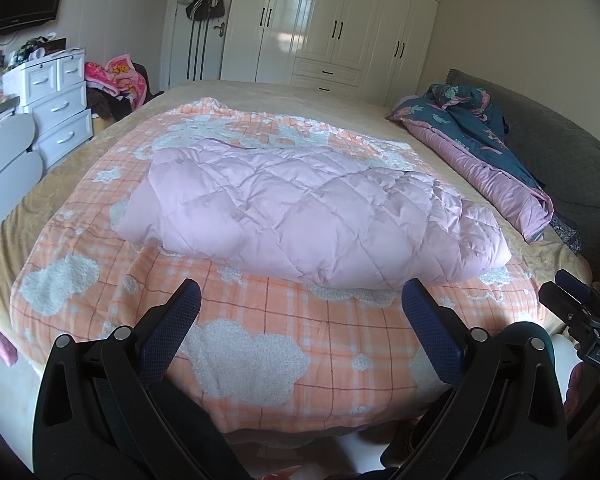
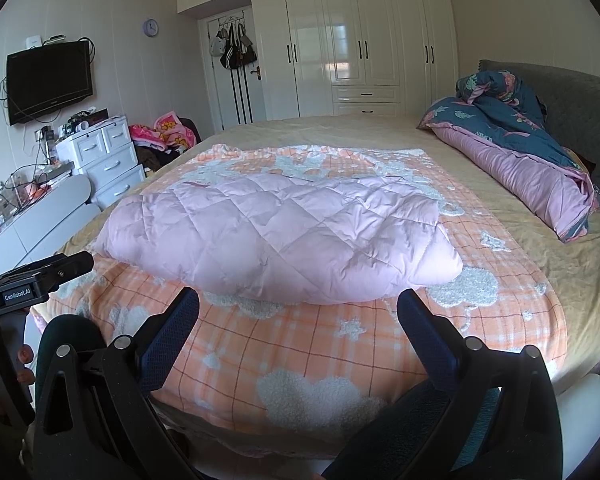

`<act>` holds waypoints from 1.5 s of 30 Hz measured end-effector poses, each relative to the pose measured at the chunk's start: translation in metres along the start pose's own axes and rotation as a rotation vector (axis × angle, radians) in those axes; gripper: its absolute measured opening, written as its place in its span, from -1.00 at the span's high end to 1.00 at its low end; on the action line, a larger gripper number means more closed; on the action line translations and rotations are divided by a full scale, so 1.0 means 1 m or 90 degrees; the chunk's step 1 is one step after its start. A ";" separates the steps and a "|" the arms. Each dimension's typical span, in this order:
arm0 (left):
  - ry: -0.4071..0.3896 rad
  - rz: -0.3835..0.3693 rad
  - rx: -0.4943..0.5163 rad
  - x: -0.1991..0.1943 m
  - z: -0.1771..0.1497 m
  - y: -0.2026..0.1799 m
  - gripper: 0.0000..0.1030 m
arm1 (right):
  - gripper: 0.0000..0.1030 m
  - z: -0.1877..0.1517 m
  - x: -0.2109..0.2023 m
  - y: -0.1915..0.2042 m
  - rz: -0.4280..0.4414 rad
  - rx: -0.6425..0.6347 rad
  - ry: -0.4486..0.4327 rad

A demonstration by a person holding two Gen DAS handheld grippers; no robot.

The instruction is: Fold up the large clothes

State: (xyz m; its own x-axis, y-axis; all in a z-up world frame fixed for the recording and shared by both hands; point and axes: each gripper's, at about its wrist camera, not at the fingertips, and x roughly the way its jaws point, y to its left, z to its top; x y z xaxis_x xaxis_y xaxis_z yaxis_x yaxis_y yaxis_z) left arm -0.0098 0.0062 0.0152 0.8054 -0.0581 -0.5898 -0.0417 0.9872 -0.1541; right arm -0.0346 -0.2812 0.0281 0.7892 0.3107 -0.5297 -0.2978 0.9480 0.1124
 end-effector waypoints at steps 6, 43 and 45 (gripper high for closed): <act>-0.004 0.006 0.002 -0.003 0.002 -0.002 -0.83 | -0.92 0.003 -0.002 -0.001 0.000 0.000 -0.001; -0.001 0.005 0.002 -0.004 0.002 0.000 -0.83 | -0.92 0.006 -0.005 0.002 -0.004 -0.005 -0.001; 0.002 0.012 0.010 -0.003 0.001 0.000 -0.83 | -0.92 0.009 -0.005 0.001 -0.006 -0.008 0.000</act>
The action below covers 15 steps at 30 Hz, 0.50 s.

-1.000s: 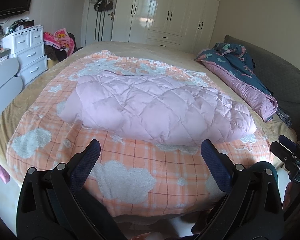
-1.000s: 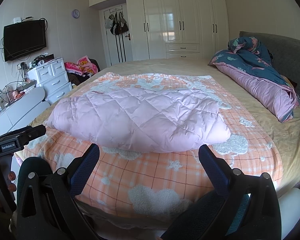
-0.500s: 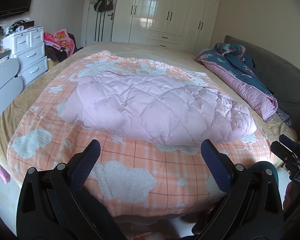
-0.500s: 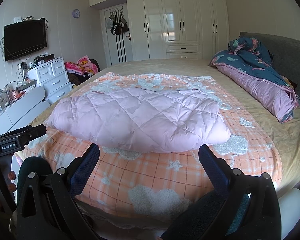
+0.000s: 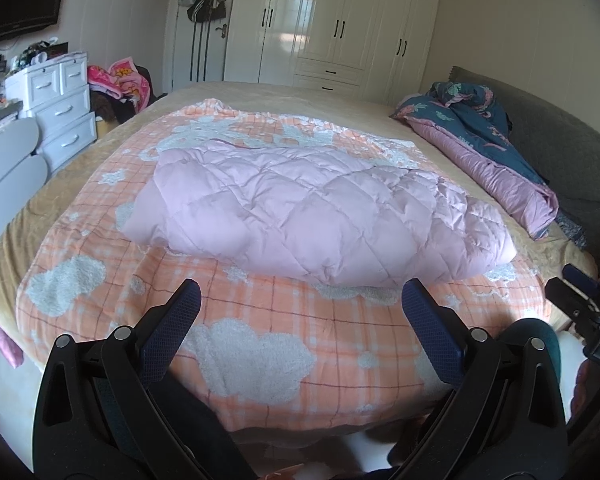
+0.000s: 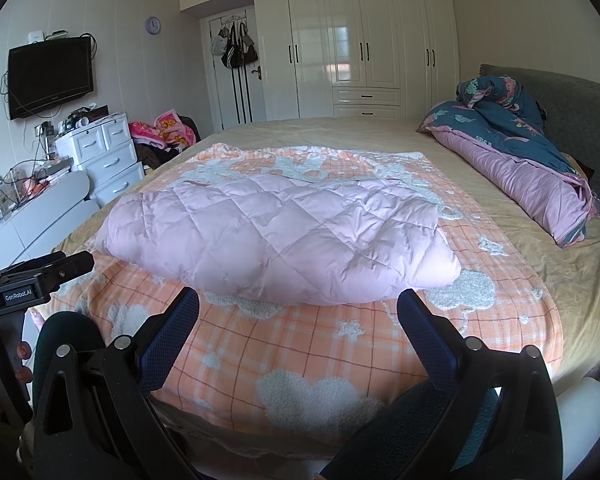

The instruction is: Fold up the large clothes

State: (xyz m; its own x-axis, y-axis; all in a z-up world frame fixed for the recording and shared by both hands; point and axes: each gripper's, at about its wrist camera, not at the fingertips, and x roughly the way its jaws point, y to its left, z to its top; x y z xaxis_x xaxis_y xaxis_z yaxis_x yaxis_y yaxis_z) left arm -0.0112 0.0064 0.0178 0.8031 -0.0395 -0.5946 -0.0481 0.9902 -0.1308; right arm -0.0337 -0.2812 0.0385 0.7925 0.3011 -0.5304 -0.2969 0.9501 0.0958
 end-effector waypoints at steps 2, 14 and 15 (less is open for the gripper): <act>0.003 0.004 0.003 0.001 -0.002 0.001 -0.83 | -0.92 0.001 0.000 -0.001 -0.004 -0.001 0.002; 0.051 0.028 -0.009 0.016 -0.012 0.018 -0.83 | -0.92 -0.007 -0.015 -0.045 -0.106 0.049 -0.023; 0.056 0.033 -0.016 0.018 -0.012 0.022 -0.83 | -0.92 -0.008 -0.018 -0.059 -0.126 0.067 -0.023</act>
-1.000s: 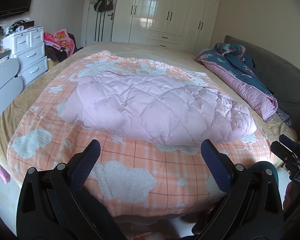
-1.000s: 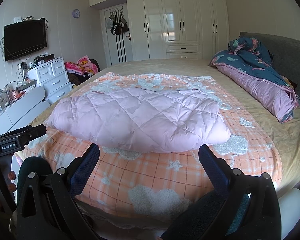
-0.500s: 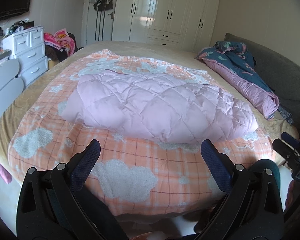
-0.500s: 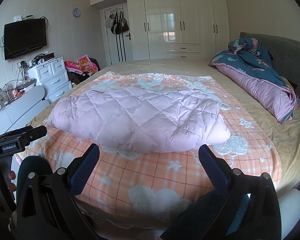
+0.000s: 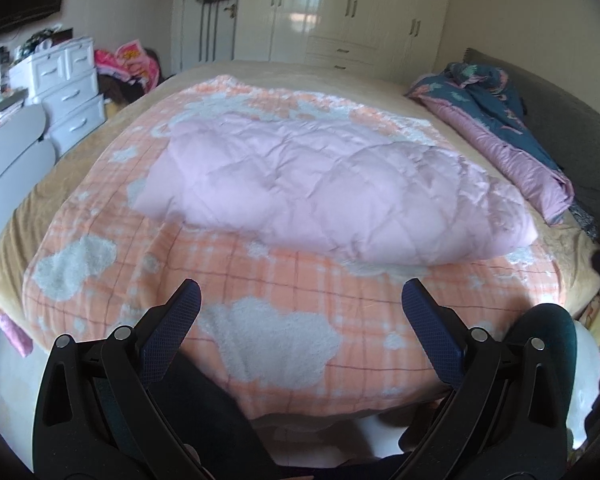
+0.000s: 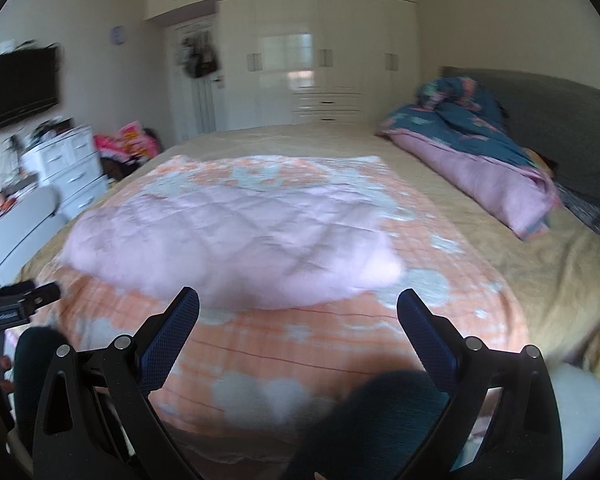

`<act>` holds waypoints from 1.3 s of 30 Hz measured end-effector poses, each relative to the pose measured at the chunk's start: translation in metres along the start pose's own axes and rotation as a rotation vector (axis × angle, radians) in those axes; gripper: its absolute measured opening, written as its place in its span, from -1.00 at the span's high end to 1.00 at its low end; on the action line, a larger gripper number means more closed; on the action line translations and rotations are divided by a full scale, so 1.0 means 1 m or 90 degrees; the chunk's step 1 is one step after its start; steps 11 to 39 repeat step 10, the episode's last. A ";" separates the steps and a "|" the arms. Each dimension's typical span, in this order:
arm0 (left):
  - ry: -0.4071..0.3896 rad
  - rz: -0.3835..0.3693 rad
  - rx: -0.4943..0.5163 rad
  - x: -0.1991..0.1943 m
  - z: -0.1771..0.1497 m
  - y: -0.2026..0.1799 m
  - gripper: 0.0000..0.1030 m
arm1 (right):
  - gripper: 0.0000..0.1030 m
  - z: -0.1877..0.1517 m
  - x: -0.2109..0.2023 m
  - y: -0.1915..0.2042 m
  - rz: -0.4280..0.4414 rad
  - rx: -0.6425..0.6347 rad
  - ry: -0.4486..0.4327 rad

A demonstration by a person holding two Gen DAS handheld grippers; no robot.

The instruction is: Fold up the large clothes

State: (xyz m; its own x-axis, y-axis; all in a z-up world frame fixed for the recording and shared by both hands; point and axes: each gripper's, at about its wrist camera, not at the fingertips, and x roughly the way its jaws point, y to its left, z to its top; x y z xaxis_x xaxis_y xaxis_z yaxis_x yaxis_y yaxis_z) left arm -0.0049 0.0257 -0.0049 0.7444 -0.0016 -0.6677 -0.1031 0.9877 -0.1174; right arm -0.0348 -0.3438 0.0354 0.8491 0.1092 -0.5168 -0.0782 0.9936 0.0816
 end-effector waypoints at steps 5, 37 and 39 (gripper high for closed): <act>0.012 0.046 -0.082 0.021 0.015 0.050 -0.83 | -0.92 -0.012 -0.002 -0.104 -0.143 0.118 -0.007; -0.009 0.163 -0.171 0.046 0.054 0.146 -0.83 | -0.92 -0.056 0.014 -0.266 -0.367 0.300 0.073; -0.009 0.163 -0.171 0.046 0.054 0.146 -0.83 | -0.92 -0.056 0.014 -0.266 -0.367 0.300 0.073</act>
